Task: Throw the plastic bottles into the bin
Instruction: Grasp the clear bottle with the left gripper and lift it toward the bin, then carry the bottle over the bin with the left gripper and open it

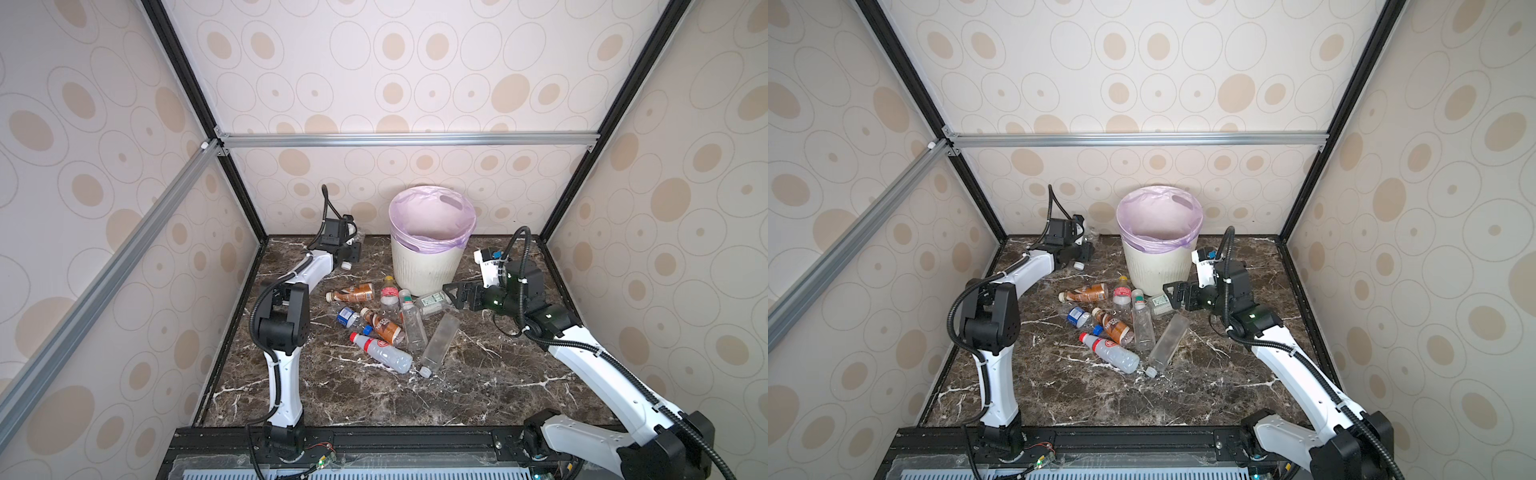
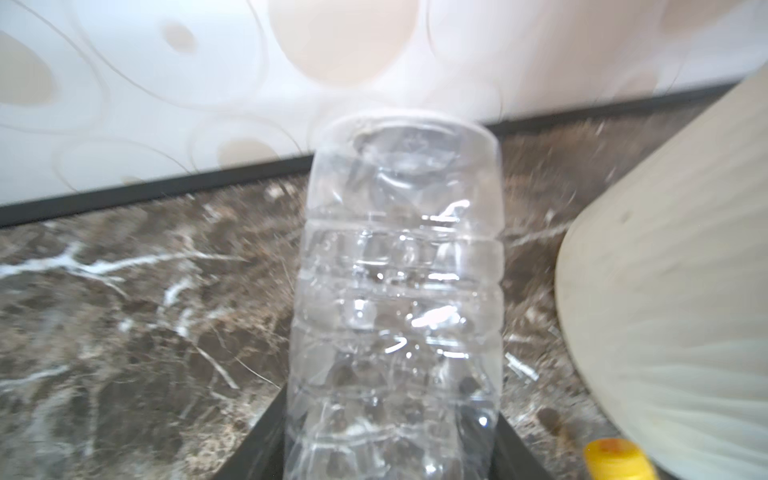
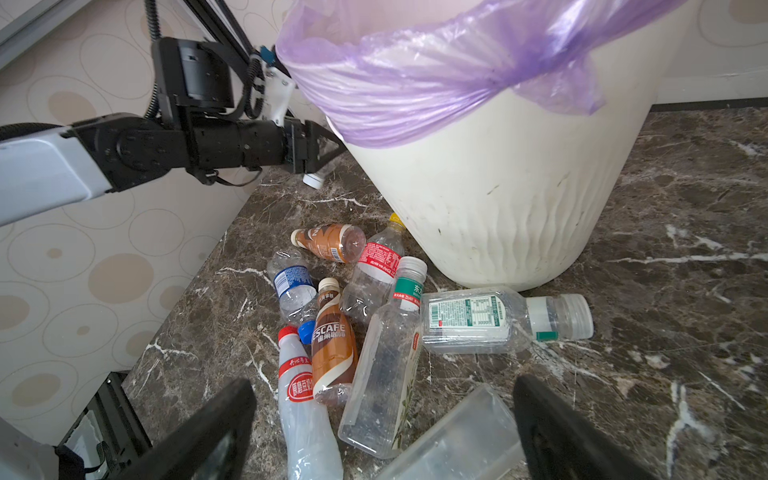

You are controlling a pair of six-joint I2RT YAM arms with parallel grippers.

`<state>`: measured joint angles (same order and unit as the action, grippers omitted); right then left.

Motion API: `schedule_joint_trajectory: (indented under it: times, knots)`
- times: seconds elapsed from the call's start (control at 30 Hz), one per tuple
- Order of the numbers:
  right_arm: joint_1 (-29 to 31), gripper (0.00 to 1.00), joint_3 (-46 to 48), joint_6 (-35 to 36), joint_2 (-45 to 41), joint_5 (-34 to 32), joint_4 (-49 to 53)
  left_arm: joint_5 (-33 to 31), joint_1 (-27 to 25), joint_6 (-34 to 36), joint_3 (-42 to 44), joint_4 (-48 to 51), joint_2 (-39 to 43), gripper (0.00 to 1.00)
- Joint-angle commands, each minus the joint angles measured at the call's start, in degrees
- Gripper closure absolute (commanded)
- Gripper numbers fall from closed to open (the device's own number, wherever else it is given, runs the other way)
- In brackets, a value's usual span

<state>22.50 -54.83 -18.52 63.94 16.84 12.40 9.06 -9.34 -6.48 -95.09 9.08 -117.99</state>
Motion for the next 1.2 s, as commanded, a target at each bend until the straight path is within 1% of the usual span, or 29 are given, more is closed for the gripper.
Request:
schedule_joint_trajectory:
  times: [0.0, 0.17, 0.27, 0.37, 0.47, 0.57, 0.7, 0.87, 0.93, 0.97, 1.03, 1.17]
  knots:
    - [0.48, 0.0, -0.11, 1.03, 0.17, -0.41, -0.58, 4.28, 0.99, -6.3, 1.71, -6.18, 5.47, 0.44]
    - [0.53, 0.0, -0.04, 0.92, 0.38, -0.57, -0.64, 8.32, 0.99, -11.36, 2.61, -11.56, 11.94, 0.44]
    - [0.56, 0.0, 0.29, 1.02, -0.26, -0.58, -1.1, 9.37, 0.86, -14.53, 3.59, -15.89, 16.09, 0.43]
    - [0.69, 0.0, 1.37, 1.02, -2.14, -1.24, -2.66, 10.77, -0.1, -15.61, 2.21, -17.33, 18.28, 0.43]
    - [0.83, 0.0, 2.44, 1.19, -4.3, -1.97, -3.94, 9.92, -3.17, -14.06, -1.45, -15.98, 19.33, 0.42]
    - [0.82, 0.0, 2.82, 1.47, -5.21, -3.49, -3.97, 8.03, -7.32, -11.74, -5.78, -14.71, 20.27, 0.42]
    - [0.84, 0.0, 2.8, 1.37, -4.88, -4.62, -3.72, 5.13, -13.67, -9.27, -10.02, -17.2, 22.34, 0.41]
    - [0.87, 0.0, 2.76, 1.27, -4.55, -5.73, -3.36, 4.04, -19.45, -9.27, -17.83, -20.48, 21.97, 0.42]
    - [0.87, 0.0, 2.8, 1.33, -4.53, -5.94, -3.26, 3.48, -20.9, -9.64, -17.4, -24.48, 23.3, 0.42]
    - [0.86, 0.01, 2.8, 1.37, -4.53, -5.99, -3.27, 3.11, -21.37, -10.34, -16.29, -28.59, 24.27, 0.42]
    - [0.88, 0.01, 2.76, 1.46, -4.36, -6.27, -3.09, 2.75, -21.59, -12.07, -14.58, -33.5, 25.53, 0.41]
    - [0.84, 0.01, 2.44, 1.38, -3.89, -6.12, -2.65, 2.5, -21.95, -12.81, -14.65, -36.96, 25.64, 0.41]
